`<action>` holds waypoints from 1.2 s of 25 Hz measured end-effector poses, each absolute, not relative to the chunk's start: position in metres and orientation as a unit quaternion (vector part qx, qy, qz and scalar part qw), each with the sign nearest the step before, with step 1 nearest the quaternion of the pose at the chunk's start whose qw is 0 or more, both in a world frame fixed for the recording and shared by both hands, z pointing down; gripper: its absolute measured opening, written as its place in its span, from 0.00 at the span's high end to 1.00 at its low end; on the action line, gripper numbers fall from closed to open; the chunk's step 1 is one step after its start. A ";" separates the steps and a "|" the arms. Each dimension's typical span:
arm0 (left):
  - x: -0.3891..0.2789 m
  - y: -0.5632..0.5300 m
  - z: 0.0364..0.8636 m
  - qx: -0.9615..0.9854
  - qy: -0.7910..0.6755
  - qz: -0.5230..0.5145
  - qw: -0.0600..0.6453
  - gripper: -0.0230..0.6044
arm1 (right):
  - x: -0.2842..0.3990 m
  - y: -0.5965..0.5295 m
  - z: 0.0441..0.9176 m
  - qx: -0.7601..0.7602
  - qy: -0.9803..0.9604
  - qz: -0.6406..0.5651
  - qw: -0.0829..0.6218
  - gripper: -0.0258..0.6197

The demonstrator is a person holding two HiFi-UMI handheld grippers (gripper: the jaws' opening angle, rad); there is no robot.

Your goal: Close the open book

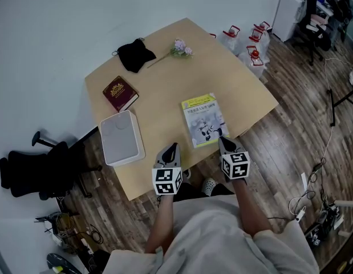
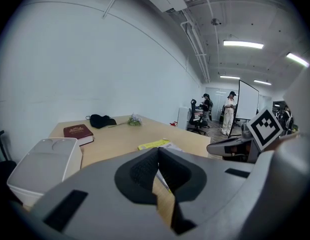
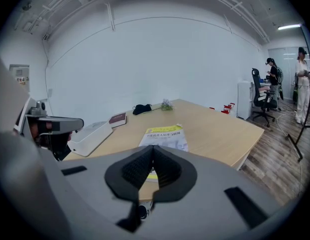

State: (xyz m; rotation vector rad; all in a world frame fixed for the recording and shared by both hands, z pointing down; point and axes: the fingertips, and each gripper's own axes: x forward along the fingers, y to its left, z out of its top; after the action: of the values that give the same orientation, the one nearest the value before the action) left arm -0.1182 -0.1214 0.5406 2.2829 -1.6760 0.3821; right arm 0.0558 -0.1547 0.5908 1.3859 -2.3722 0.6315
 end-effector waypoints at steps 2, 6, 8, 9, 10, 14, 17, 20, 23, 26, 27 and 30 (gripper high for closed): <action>-0.119 -0.122 0.540 0.789 -0.583 0.131 0.141 0.93 | 0.055 -0.155 0.590 0.485 -0.831 0.219 0.160 0.95; -0.118 -0.121 0.542 0.787 -0.586 0.131 0.142 0.93 | 0.055 -0.155 0.590 0.485 -0.832 0.218 0.158 0.95; -0.117 -0.121 0.543 0.787 -0.586 0.132 0.142 0.93 | 0.056 -0.156 0.590 0.484 -0.833 0.218 0.157 0.95; -0.117 -0.121 0.544 0.787 -0.586 0.132 0.143 0.93 | 0.056 -0.156 0.590 0.484 -0.833 0.218 0.157 0.95; -0.116 -0.121 0.543 0.787 -0.585 0.132 0.143 0.93 | 0.057 -0.156 0.590 0.484 -0.833 0.217 0.156 0.95; -0.115 -0.121 0.542 0.787 -0.586 0.130 0.144 0.93 | 0.058 -0.155 0.589 0.484 -0.834 0.216 0.157 0.95; -0.115 -0.121 0.542 0.787 -0.586 0.129 0.145 0.93 | 0.057 -0.156 0.589 0.483 -0.834 0.216 0.158 0.95; -0.115 -0.121 0.542 0.787 -0.586 0.129 0.146 0.93 | 0.056 -0.156 0.589 0.482 -0.834 0.216 0.159 0.95; -0.114 -0.120 0.547 0.785 -0.586 0.136 0.148 0.93 | 0.055 -0.156 0.588 0.478 -0.837 0.214 0.159 0.95; -0.113 -0.118 0.550 0.785 -0.585 0.137 0.151 0.93 | 0.054 -0.155 0.588 0.476 -0.839 0.212 0.159 0.95; -0.113 -0.117 0.550 0.785 -0.585 0.137 0.151 0.93 | 0.053 -0.155 0.587 0.475 -0.839 0.212 0.159 0.95; -0.115 -0.117 0.550 0.783 -0.587 0.138 0.153 0.93 | 0.052 -0.154 0.588 0.474 -0.839 0.213 0.159 0.95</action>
State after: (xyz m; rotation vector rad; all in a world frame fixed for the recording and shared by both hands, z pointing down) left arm -0.1152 -0.1169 0.5502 2.2471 -1.6831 0.3959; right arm 0.0520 -0.1539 0.5881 1.3558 -2.3982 0.6084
